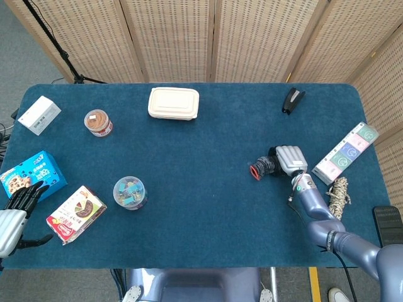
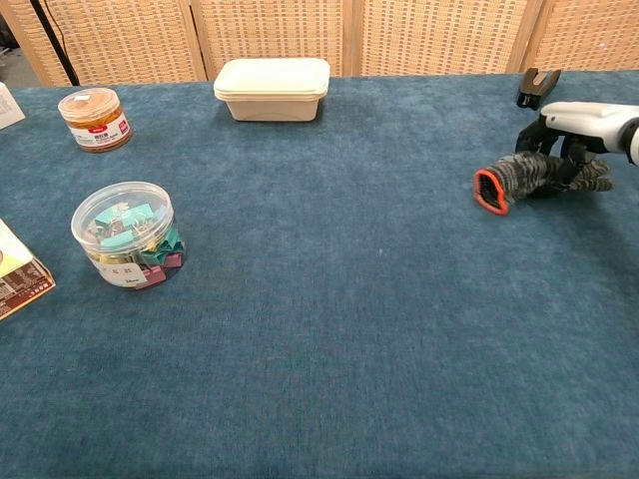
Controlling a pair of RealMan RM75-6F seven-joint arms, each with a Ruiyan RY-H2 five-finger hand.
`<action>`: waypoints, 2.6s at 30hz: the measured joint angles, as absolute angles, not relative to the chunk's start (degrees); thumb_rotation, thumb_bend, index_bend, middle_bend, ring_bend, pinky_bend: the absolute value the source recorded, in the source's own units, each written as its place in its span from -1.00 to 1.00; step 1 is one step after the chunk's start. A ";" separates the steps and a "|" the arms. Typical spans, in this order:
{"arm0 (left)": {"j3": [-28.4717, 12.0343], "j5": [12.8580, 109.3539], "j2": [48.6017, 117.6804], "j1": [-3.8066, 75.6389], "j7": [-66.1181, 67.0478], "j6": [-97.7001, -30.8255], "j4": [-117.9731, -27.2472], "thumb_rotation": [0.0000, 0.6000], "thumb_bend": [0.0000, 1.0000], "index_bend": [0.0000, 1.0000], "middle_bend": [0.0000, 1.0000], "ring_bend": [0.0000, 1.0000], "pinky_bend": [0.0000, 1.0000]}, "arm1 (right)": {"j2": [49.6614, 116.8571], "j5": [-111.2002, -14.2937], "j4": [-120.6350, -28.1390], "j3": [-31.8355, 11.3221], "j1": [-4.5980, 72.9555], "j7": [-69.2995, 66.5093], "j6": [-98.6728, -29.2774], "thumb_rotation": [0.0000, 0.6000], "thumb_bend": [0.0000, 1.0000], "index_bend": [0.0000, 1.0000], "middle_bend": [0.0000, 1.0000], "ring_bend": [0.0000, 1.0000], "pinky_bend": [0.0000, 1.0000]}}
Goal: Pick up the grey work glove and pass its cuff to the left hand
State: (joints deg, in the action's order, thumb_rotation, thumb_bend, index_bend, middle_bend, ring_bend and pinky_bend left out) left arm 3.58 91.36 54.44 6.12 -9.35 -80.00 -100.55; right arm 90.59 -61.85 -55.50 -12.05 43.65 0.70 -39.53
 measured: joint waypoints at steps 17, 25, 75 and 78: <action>3.08 93.64 54.18 9.78 -7.58 -76.05 -101.28 1.00 -1.00 -1.00 -1.00 -1.00 -1.00 | 87.10 -63.90 -65.91 -14.10 40.61 -4.53 -45.34 1.00 -0.13 0.10 0.00 -0.20 -0.07; 2.31 97.46 51.79 20.46 -10.40 -63.02 -104.37 1.00 -1.00 -1.00 -1.00 -1.00 -1.00 | 85.63 -54.94 -78.75 -16.64 40.47 6.74 -50.71 1.00 -0.11 0.11 0.00 -0.20 -0.07; -8.50 79.50 65.06 47.78 -8.81 -40.83 -110.01 1.00 -1.00 -1.00 -1.00 -1.00 -1.00 | 90.60 -38.56 -106.65 -22.54 42.77 17.43 -69.59 1.00 0.02 0.12 0.02 -0.20 -0.07; -8.50 78.94 65.49 48.32 -8.94 -40.32 -109.96 1.00 -1.00 -1.00 -1.00 -1.00 -1.00 | 91.76 -38.67 -106.56 -22.47 42.95 17.41 -70.32 1.00 0.02 0.12 0.02 -0.19 -0.08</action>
State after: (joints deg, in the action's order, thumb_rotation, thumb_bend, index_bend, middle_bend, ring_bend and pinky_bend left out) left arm -8.50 78.94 65.49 48.32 -8.94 -40.32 -109.96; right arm 91.76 -38.67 -106.56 -22.47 42.95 17.41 -70.32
